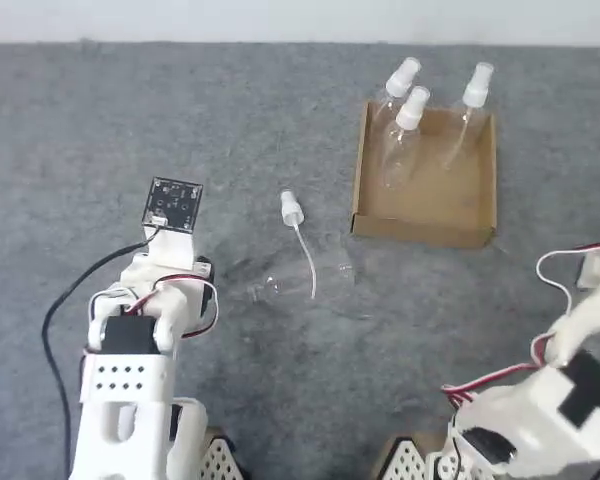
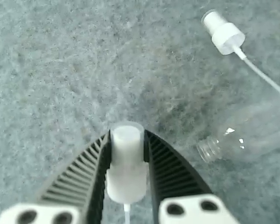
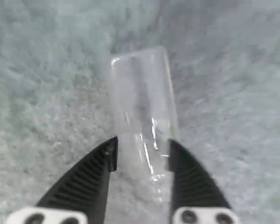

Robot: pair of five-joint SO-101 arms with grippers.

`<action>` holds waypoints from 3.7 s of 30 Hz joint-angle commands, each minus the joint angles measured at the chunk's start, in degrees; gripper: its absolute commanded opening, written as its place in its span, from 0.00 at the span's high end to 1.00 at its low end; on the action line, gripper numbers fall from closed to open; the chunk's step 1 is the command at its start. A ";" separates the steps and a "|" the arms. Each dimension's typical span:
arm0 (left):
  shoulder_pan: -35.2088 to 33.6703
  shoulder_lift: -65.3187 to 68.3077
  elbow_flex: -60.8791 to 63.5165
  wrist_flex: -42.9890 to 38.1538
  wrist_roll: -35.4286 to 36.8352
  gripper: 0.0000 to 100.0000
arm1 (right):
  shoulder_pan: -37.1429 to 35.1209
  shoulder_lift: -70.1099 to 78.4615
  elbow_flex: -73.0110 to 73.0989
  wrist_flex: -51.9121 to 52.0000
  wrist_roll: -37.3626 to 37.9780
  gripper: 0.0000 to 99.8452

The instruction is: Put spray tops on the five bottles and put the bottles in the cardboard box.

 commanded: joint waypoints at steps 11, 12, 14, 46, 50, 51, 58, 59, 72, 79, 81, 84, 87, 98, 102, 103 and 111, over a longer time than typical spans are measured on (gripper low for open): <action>0.18 -1.23 -0.40 -1.41 0.44 0.99 | 16.48 5.23 -3.16 -6.11 23.30 0.99; 0.18 -1.14 -0.40 -1.41 0.44 0.99 | 16.48 6.99 -3.16 -6.99 23.38 0.99; 0.18 -1.14 -0.40 -1.41 0.44 0.99 | 16.22 10.51 -3.16 -7.78 23.47 0.99; 0.18 -1.14 -0.40 -1.58 0.44 0.99 | -11.30 -14.11 8.00 11.38 33.49 0.94; 0.18 -1.14 -0.40 -1.58 0.44 0.99 | -11.30 -14.64 2.99 14.55 40.26 0.84; 0.18 -1.14 -0.40 -1.58 0.44 0.99 | -11.38 -14.11 1.93 14.81 41.49 0.83; 0.09 -1.14 0.48 -1.49 0.26 0.99 | -6.81 -5.85 -1.23 15.08 58.11 0.78; 0.09 -1.14 0.48 -1.58 0.26 0.99 | -5.49 -4.79 -1.23 15.52 60.84 0.77; 0.18 -1.05 0.48 -2.55 0.53 0.99 | -0.66 -2.77 -1.14 15.25 77.01 0.75; 0.09 -1.05 0.48 -2.55 0.53 0.99 | -3.21 -2.59 -0.44 11.30 77.10 0.75; 0.00 -1.05 0.48 -2.64 0.53 0.99 | -3.30 -2.07 1.41 10.24 78.59 0.75; -0.18 -1.05 0.48 -2.64 0.53 0.99 | -2.95 -0.57 3.78 7.96 82.11 0.75; -0.09 -1.05 0.48 -2.55 0.53 0.99 | -2.95 1.71 5.27 5.05 82.11 0.75; 0.18 -1.05 0.48 -2.46 0.53 0.99 | -2.95 7.96 6.15 3.30 57.85 0.97; 0.18 -1.05 0.48 -2.46 0.53 0.99 | -2.07 9.80 5.98 4.26 33.58 0.97; 0.18 -1.05 0.48 -2.46 0.53 0.99 | -1.54 10.33 5.98 4.09 27.69 0.97; 0.18 -1.05 0.48 -2.37 0.53 0.99 | -1.27 10.95 5.71 1.54 9.67 0.96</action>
